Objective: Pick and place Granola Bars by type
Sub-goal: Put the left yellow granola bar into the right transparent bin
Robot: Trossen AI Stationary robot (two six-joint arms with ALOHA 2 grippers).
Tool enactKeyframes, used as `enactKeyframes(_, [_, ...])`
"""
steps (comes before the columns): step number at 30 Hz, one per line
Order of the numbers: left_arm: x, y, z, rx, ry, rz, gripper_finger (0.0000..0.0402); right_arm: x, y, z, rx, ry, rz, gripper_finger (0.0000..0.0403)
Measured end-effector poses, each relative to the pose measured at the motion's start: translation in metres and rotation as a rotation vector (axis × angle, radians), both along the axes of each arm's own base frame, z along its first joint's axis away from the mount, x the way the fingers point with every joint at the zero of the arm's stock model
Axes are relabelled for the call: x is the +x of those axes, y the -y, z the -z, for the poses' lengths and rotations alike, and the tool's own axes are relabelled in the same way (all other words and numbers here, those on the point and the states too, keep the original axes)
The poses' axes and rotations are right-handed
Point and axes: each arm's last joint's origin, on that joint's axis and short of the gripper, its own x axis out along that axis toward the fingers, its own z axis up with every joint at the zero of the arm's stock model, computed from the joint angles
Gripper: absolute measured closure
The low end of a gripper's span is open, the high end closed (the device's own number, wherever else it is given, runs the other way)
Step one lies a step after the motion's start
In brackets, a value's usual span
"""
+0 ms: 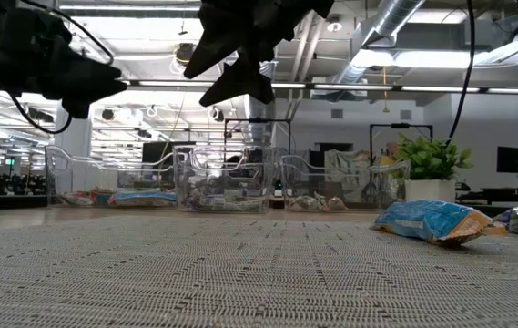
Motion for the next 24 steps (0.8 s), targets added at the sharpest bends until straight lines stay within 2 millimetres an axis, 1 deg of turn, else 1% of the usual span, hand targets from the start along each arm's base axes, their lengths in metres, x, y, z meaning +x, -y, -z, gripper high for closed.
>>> enactKeyframes(2, [0.001,0.001,0.001,-0.003,-0.021,0.026,0.0244,-0.001,-0.004,0.001,-0.019,-0.007,-0.043,0.0195])
enactKeyframes(6, [0.002,0.002,0.004,-0.015,-0.054,0.064,0.0244,-0.011,-0.011,0.0,-0.067,-0.063,-0.115,0.0195])
enactKeyframes(10, [0.003,0.002,0.005,-0.008,-0.071,0.076,0.0244,-0.025,-0.015,0.006,-0.104,-0.207,-0.144,0.0195])
enactKeyframes(17, [0.003,0.002,0.005,-0.01,-0.072,0.076,0.0244,-0.044,-0.026,0.007,-0.171,-0.378,-0.153,0.0195])
enactKeyframes(21, [0.003,0.002,0.005,0.0,-0.074,0.076,0.0244,-0.056,-0.037,0.005,-0.196,-0.452,-0.184,0.0195])
enactKeyframes(24, [0.003,0.002,0.005,-0.006,-0.074,0.077,0.0244,-0.065,-0.05,-0.002,-0.237,-0.472,-0.19,0.0195])
